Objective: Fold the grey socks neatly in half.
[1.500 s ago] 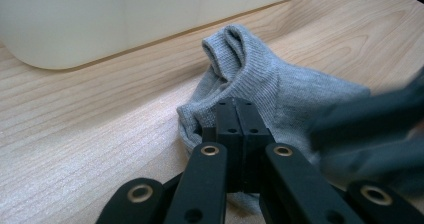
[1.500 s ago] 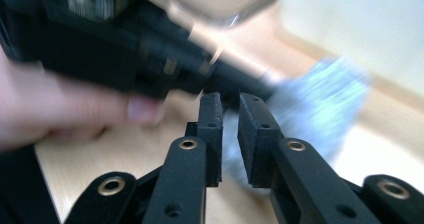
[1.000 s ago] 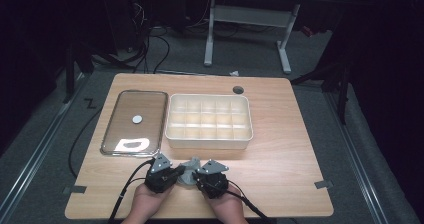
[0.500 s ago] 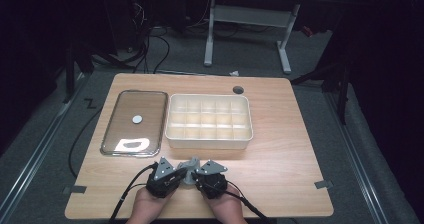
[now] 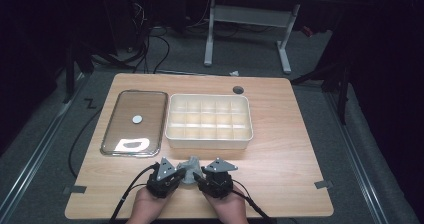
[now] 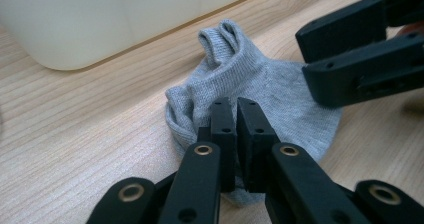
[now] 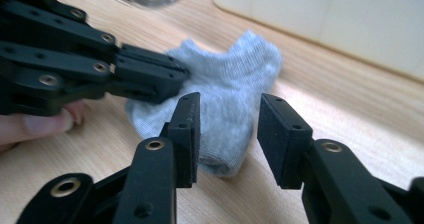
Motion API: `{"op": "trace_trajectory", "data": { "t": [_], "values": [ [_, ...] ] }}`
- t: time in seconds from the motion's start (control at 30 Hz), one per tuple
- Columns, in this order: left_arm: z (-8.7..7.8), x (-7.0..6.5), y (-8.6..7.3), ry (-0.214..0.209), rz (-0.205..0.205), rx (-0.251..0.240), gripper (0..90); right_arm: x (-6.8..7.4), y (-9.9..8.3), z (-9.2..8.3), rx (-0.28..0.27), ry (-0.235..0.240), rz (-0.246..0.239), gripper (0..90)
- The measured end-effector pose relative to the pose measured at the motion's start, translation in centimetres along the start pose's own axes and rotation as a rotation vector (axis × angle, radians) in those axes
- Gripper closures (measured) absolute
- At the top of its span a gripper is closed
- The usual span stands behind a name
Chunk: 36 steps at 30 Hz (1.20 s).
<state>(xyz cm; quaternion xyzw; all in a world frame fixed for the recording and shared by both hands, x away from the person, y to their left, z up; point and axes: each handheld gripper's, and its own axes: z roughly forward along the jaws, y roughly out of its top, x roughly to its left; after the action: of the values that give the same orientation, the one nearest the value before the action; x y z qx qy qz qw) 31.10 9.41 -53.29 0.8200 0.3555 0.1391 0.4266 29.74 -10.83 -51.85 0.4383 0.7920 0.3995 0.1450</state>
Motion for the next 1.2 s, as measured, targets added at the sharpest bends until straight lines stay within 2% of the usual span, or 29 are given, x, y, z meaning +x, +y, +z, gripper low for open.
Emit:
{"op": "trace_trajectory", "data": {
  "t": [0.07, 0.17, 0.23, 0.33, 0.37, 0.4, 0.43, 0.47, 0.53, 0.63, 0.77, 0.87, 1.0, 1.03, 1.1, 1.2],
  "values": [
    [0.0, 0.0, 0.0, 0.000, -0.004, -0.003, 86.5, 0.0, -0.1, 0.1, 0.004, 0.002, 0.006, 60.5],
    [0.0, 0.1, 0.0, -0.001, -0.011, -0.003, 86.5, -0.4, -0.2, 1.0, 0.044, 0.029, 0.066, 55.2],
    [0.0, 0.1, 0.0, 0.001, -0.010, -0.004, 86.5, -0.4, -0.2, 1.2, 0.057, 0.033, 0.073, 55.1],
    [-0.1, 0.1, -0.1, 0.003, -0.014, -0.005, 86.5, -0.5, -0.3, 1.4, 0.058, 0.059, 0.095, 67.5],
    [-0.1, 0.1, -0.1, 0.003, -0.014, -0.005, 86.5, -0.5, -0.3, 1.4, 0.058, 0.059, 0.095, 67.5],
    [-0.2, 0.0, -0.1, 0.005, -0.012, -0.014, 86.3, -0.4, -0.3, 1.3, 0.056, 0.067, 0.087, 75.9],
    [-0.2, 0.0, -0.1, 0.005, -0.012, -0.014, 85.9, -0.4, -0.3, 1.3, 0.056, 0.067, 0.087, 75.9],
    [-0.4, -0.4, -0.1, 0.011, -0.002, -0.030, 85.3, -0.3, -0.3, 1.3, 0.053, 0.061, 0.078, 79.6],
    [-0.7, -1.0, 0.0, -0.013, -0.012, -0.059, 85.4, -0.2, -0.3, 1.3, 0.046, 0.053, 0.062, 80.4],
    [-0.6, -1.3, 0.1, -0.010, -0.005, -0.064, 85.3, -0.1, -0.3, 1.3, 0.045, 0.048, 0.061, 80.9],
    [-0.2, -0.8, 0.1, -0.008, -0.034, -0.020, 85.1, 0.0, -0.4, 1.2, 0.039, 0.040, 0.048, 81.6],
    [-0.1, -0.8, 0.0, 0.004, -0.045, -0.013, 85.6, 0.1, -0.3, 1.0, 0.037, 0.045, 0.046, 82.0],
    [0.0, -1.0, 0.0, 0.008, -0.041, -0.004, 87.9, 0.1, 0.0, 0.4, 0.030, 0.043, 0.034, 82.2],
    [0.1, -1.0, 0.0, 0.004, -0.031, 0.001, 88.3, 0.3, 0.1, -0.1, 0.026, 0.038, 0.026, 82.3],
    [0.2, -1.1, 0.1, -0.025, -0.053, 0.003, 88.3, 0.4, 0.3, -0.7, 0.015, 0.036, 0.010, 82.3],
    [0.3, -1.2, 0.2, -0.031, -0.049, 0.006, 88.3, 0.7, 0.4, -1.1, 0.007, 0.032, 0.001, 82.2]
  ]
}}
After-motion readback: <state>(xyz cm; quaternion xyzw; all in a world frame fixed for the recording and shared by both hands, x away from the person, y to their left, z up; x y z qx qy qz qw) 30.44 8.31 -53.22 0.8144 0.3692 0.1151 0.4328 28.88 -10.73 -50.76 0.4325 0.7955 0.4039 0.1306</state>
